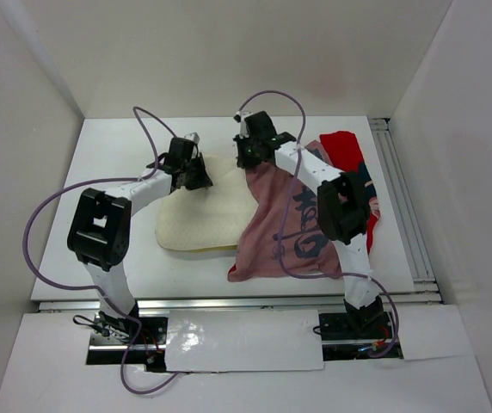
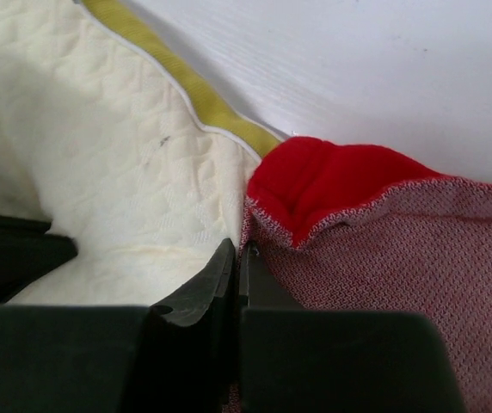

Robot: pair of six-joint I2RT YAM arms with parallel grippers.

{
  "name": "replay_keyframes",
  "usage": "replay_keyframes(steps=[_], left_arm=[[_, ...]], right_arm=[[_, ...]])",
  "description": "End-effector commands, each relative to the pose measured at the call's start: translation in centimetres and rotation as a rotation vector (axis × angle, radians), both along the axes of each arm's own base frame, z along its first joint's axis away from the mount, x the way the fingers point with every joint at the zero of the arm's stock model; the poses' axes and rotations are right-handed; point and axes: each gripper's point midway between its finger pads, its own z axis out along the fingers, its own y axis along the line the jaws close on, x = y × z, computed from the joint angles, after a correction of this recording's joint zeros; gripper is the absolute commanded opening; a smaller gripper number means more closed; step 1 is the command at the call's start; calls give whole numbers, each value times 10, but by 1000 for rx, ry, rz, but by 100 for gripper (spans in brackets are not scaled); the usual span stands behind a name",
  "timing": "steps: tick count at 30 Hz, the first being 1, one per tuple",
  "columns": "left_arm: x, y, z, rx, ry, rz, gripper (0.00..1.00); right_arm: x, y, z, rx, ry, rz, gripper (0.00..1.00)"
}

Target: Put the pillow into the pillowcase

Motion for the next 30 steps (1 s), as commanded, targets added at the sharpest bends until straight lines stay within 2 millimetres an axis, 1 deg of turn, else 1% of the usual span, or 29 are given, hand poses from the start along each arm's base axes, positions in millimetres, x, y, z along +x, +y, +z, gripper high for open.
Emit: replay_keyframes(steps=[1, 2, 3, 5, 6, 7, 8, 9, 10, 11, 12, 15, 16, 17, 18, 19, 21, 22, 23, 24, 25, 28, 30], left_arm=[[-11, -1, -2, 16, 4, -46, 0], [-11, -1, -2, 16, 4, -46, 0], [-11, -1, -2, 16, 4, -46, 0], [-11, 0, -3, 23, 2, -40, 0], [-11, 0, -3, 23, 2, -39, 0], [-13, 3, -7, 33, 10, -32, 0], [-14, 5, -7, 41, 8, -25, 0], [-14, 5, -7, 41, 8, -25, 0], [-13, 7, -7, 50, 5, -15, 0], [-13, 7, -3, 53, -8, -21, 0], [-15, 8, -6, 56, 1, -22, 0], [-13, 8, -1, 50, -17, -21, 0], [-16, 9, -5, 53, -7, -21, 0], [-15, 11, -5, 62, -9, -13, 0], [-15, 13, -5, 75, -14, -12, 0], [-15, 13, -5, 75, -14, -12, 0], [-18, 18, -11, 96, 3, 2, 0], [-22, 19, -16, 100, 14, 2, 0], [-21, 20, -16, 107, 12, 8, 0], [-22, 27, -21, 118, 22, 24, 0], [-25, 28, -24, 121, 31, 24, 0], [-25, 30, -25, 133, 27, 23, 0], [-28, 27, -24, 121, 29, 0, 0]], right_arm=[[8, -16, 67, 160, -95, 43, 3], [3, -10, 79, 212, -103, 94, 5], [3, -18, 76, 224, -93, 96, 5], [-2, -19, 83, 271, -88, 140, 6], [-2, -25, 85, 287, -87, 134, 6], [-3, -29, 86, 295, -83, 138, 8], [-4, -33, 89, 298, -88, 145, 9], [-7, -34, 83, 294, -74, 144, 9], [-8, -34, 90, 298, -86, 145, 4], [-7, -42, 82, 280, -75, 132, 4], [-8, -46, 84, 257, -80, 125, 4], [-10, -49, 80, 240, -70, 122, 7], [-11, -47, 80, 245, -68, 129, 7], [-10, -53, 83, 245, -68, 118, 8], [-10, -54, 83, 245, -68, 118, 8], [-11, -54, 89, 249, -84, 120, 8], [-8, -65, 87, 253, -83, 103, 8], [-11, -66, 91, 254, -88, 103, 8], [-11, -73, 88, 244, -78, 96, 8], [-12, -73, 93, 247, -88, 97, 8], [-13, -78, 91, 239, -78, 102, 8], [-17, -79, 95, 230, -71, 106, 8], [-21, -75, 96, 249, -64, 131, 8]])
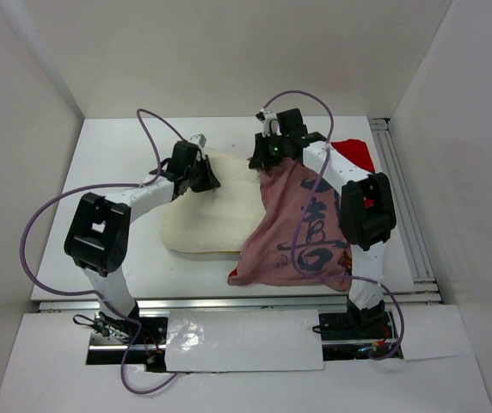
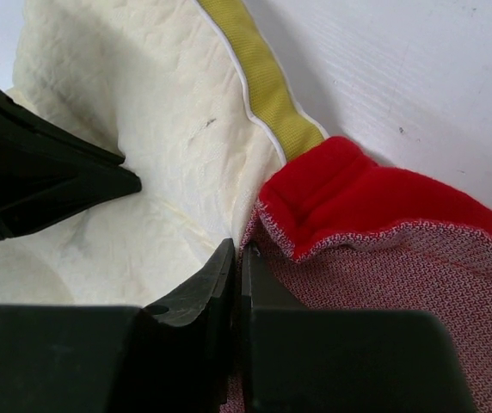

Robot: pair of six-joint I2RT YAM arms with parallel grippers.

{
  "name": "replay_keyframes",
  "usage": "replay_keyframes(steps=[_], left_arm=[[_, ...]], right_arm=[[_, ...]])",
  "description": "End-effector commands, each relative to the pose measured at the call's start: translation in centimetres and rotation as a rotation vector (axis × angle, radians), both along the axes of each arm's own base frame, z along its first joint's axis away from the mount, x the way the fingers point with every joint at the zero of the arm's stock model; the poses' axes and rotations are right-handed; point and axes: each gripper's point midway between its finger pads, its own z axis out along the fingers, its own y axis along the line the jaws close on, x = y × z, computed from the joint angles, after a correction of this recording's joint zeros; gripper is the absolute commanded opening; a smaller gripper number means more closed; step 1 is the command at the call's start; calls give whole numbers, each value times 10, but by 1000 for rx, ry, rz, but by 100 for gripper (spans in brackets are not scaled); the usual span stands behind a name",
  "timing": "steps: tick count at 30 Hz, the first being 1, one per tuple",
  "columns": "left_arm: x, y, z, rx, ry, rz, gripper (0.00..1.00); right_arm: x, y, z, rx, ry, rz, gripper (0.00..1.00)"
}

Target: Put the pillow into the pillowcase

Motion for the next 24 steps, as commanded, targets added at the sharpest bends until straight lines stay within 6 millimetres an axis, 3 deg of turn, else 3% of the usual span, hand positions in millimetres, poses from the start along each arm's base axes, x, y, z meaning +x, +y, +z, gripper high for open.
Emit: replay_keyframes(steps=[1, 6, 12, 17, 18, 19, 20, 21, 24], left_arm=[[-18, 47, -32, 168, 89, 64, 0], [-19, 56, -29, 197, 79, 95, 0], [-27, 70, -30, 243, 84, 119, 0], [-29, 77, -29, 266, 92, 149, 0], [-29, 77, -29, 266, 92, 149, 0], [-29, 77, -29, 266, 92, 149, 0], [-30, 75, -29, 259, 94, 141, 0], [-32, 76, -31, 262, 102, 140, 0], [-31, 65, -24, 211, 76, 93, 0]], right_arm=[[16, -32, 64, 17, -155, -30, 8], [15, -46, 66, 0, -129, -35, 10], [3, -80, 41, -125, -60, -80, 11], [-5, -106, 38, -144, -52, -122, 16], [-6, -104, 45, -128, -79, -116, 16], [-11, -103, 37, -122, -50, -113, 14], [-13, -102, 44, -112, -62, -107, 3], [-10, -99, 48, -96, -82, -98, 0], [-14, -88, 50, -43, -75, -58, 0]])
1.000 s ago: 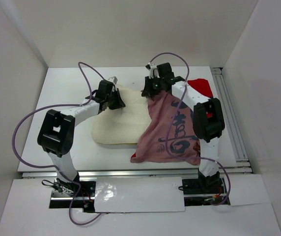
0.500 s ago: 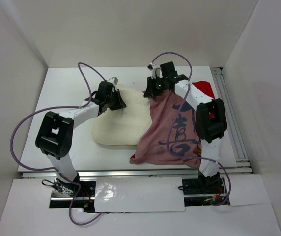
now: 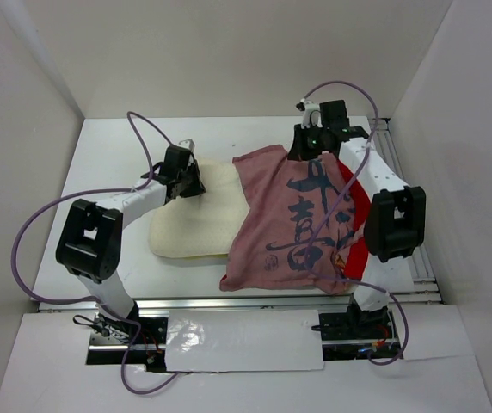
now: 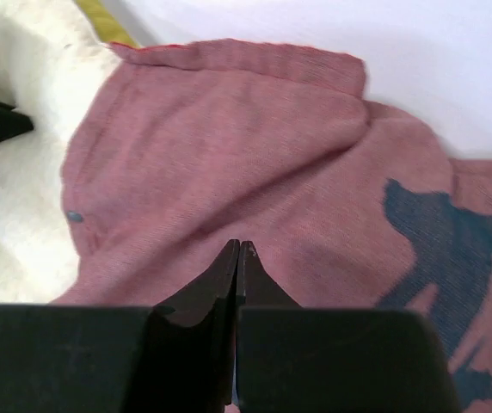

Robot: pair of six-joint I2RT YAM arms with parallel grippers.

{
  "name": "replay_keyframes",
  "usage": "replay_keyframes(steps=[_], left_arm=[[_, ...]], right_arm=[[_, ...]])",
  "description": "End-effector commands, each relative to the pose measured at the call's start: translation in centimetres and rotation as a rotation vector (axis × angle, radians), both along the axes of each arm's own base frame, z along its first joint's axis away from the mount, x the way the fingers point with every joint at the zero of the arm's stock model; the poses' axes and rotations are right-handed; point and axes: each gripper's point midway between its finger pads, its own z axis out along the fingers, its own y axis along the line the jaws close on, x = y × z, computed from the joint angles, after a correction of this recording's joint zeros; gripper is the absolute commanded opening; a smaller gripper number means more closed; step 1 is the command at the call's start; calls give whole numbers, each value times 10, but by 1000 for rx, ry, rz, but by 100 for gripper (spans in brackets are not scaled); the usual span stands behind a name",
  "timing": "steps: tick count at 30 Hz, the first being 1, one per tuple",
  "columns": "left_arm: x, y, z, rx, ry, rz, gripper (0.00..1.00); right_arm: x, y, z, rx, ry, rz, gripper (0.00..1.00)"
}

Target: Put the pillow into the pillowcase

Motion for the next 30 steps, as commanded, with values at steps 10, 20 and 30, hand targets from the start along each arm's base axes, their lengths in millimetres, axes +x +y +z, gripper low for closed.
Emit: replay_keyframes(steps=[10, 20, 30], left_arm=[[-19, 5, 8, 81, -21, -32, 0], [-27, 4, 8, 80, -8, -35, 0], [-25, 2, 14, 70, -26, -38, 0]], right_arm=[[-12, 127, 16, -121, -134, 187, 49], [1, 140, -24, -376, -152, 16, 61], [2, 138, 18, -314, -247, -95, 0]])
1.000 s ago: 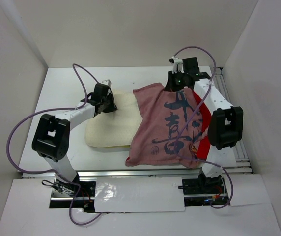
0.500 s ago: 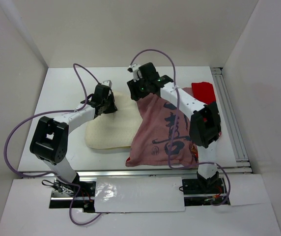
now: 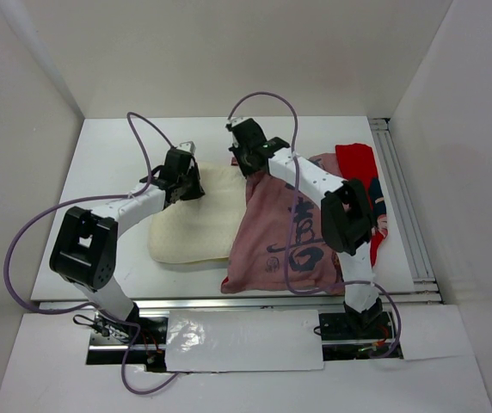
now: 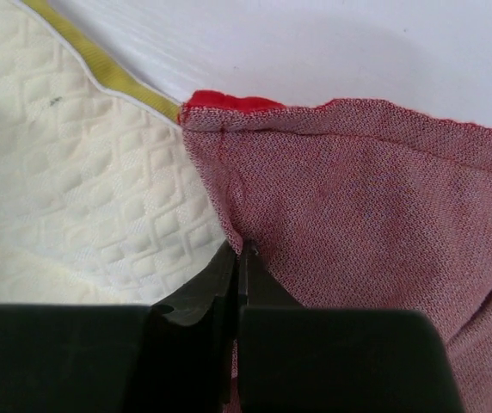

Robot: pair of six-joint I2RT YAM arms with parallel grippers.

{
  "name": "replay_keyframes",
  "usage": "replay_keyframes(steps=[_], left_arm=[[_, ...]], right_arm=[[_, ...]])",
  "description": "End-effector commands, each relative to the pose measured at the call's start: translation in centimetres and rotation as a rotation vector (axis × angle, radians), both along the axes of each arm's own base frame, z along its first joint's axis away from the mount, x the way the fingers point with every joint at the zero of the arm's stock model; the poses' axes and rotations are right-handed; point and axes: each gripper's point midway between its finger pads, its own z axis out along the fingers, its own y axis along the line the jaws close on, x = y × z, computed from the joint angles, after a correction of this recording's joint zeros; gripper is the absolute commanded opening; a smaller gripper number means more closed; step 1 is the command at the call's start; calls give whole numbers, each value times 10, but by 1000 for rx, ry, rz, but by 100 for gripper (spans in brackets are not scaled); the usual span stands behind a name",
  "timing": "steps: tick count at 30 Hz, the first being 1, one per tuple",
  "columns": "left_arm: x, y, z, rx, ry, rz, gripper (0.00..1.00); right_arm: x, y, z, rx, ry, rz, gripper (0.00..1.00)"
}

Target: Put the pillow into the pillowcase

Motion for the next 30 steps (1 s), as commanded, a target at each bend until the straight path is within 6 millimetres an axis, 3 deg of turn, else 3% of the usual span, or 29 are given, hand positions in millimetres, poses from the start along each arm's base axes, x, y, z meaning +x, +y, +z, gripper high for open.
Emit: replay_keyframes(steps=[1, 4, 5, 8, 10, 12, 15, 17, 21, 23, 24, 25, 26, 27, 28, 30], left_arm=[[-9, 1, 8, 13, -7, -27, 0], [-10, -21, 30, -80, -53, -98, 0], [-10, -36, 43, -136, -107, -155, 0], [-23, -75, 100, -287, -250, -318, 0], [-27, -90, 138, -352, -361, -384, 0], [-36, -96, 170, -388, -448, -430, 0], [-45, -103, 218, -443, -581, -483, 0], [-47, -105, 235, -456, -643, -491, 0], [-42, -105, 248, -481, -696, -450, 0], [-36, -107, 243, -501, -711, -376, 0], [-32, -106, 218, -494, -668, -314, 0], [-29, -103, 208, -495, -657, -251, 0], [-24, -99, 179, -482, -614, -155, 0], [-23, -98, 167, -486, -603, -109, 0], [-21, -97, 167, -511, -634, -73, 0], [-15, -92, 140, -546, -596, 50, 0]], right_arm=[[-1, 12, 69, 125, -125, 18, 0], [-7, 27, 79, 198, -116, 78, 0], [-17, 46, 86, 258, -92, 148, 0], [-32, 77, 117, 389, -73, 267, 0], [-47, 97, 138, 444, -73, 337, 0], [-60, 113, 148, 517, -43, 394, 0], [-87, 132, 189, 643, -50, 500, 0], [-98, 139, 204, 718, -24, 541, 0], [-136, 148, 243, 859, 24, 713, 0], [-142, 152, 249, 902, 43, 743, 0], [-148, 154, 255, 922, 51, 788, 0], [-150, 155, 257, 935, 61, 796, 0], [-155, 157, 255, 953, 103, 813, 0], [-152, 154, 258, 965, 101, 814, 0], [-149, 157, 249, 966, 122, 802, 0], [-143, 157, 232, 968, 171, 774, 0]])
